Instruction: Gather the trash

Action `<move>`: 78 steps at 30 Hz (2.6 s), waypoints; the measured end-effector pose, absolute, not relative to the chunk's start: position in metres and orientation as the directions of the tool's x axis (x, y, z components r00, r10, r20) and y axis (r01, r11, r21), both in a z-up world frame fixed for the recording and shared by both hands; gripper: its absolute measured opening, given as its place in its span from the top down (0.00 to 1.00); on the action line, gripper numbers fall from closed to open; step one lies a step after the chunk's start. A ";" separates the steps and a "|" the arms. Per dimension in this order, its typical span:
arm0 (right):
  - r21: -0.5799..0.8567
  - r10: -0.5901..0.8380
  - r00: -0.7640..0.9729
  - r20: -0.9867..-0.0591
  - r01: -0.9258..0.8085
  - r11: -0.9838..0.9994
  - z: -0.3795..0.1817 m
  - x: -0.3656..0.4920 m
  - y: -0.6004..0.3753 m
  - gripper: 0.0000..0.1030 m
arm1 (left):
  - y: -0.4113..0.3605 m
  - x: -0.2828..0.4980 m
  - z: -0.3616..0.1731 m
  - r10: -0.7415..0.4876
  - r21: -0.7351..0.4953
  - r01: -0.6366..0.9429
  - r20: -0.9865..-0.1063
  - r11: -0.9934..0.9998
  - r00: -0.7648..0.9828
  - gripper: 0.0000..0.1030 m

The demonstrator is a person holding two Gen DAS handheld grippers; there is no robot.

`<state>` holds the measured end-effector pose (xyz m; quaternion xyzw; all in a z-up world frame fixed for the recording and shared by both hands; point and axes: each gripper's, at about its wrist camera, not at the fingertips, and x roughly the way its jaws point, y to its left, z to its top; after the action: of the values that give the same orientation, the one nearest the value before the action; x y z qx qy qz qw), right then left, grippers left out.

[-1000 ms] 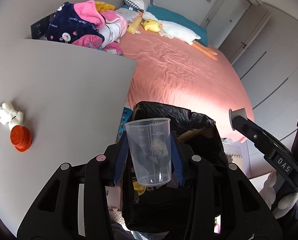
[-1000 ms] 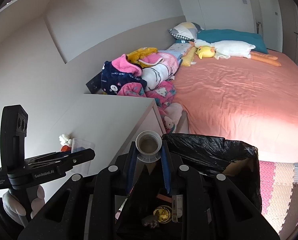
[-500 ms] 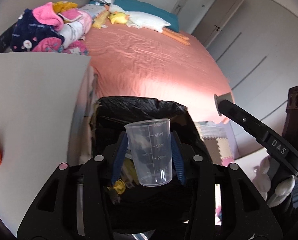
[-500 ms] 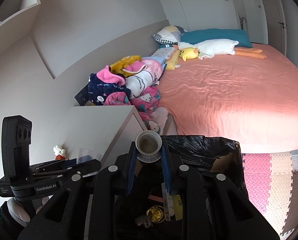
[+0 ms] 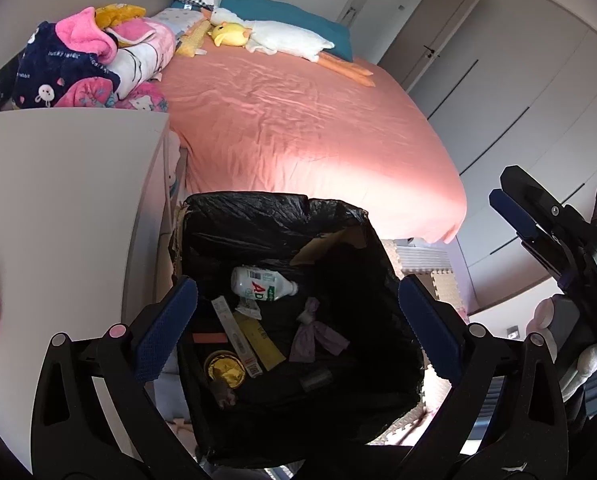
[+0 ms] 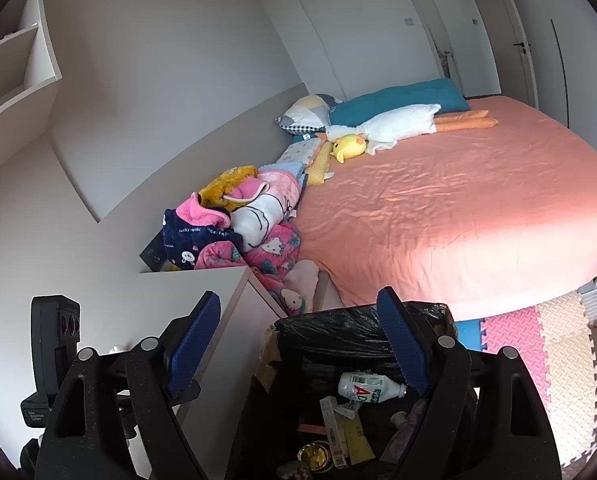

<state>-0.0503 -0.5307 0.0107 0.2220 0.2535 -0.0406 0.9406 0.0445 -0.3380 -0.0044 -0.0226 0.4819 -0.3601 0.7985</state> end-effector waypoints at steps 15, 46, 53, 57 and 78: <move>0.377 0.119 0.847 -0.518 0.100 0.921 0.005 -0.027 -0.494 0.22 | -0.299 0.048 -0.008 -0.543 -0.357 0.473 -0.765 0.806 0.348 0.06; 0.331 0.336 0.751 -0.568 -0.166 0.929 -0.012 0.043 -0.362 0.22 | -0.153 0.053 -0.027 -0.297 -0.281 0.113 -0.795 0.953 0.529 0.07; 0.326 0.368 0.719 -0.589 -0.205 0.923 -0.020 0.057 -0.336 0.30 | -0.128 0.060 -0.039 -0.249 -0.273 0.033 -0.812 0.961 0.528 0.17; 0.316 0.383 0.692 -0.612 -0.230 0.921 -0.025 0.065 -0.321 0.34 | -0.116 0.067 -0.048 -0.229 -0.269 0.001 -0.819 0.963 0.526 0.27; 0.294 0.422 0.620 -0.661 -0.304 0.906 -0.037 0.088 -0.280 0.35 | -0.104 0.093 -0.074 -0.177 -0.225 -0.033 -0.841 0.974 0.511 0.50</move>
<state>0.0877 -0.2799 -0.0373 0.0767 0.3857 0.2025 0.8969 0.0933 -0.1044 -0.0736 -0.1067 0.4929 -0.0418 0.8625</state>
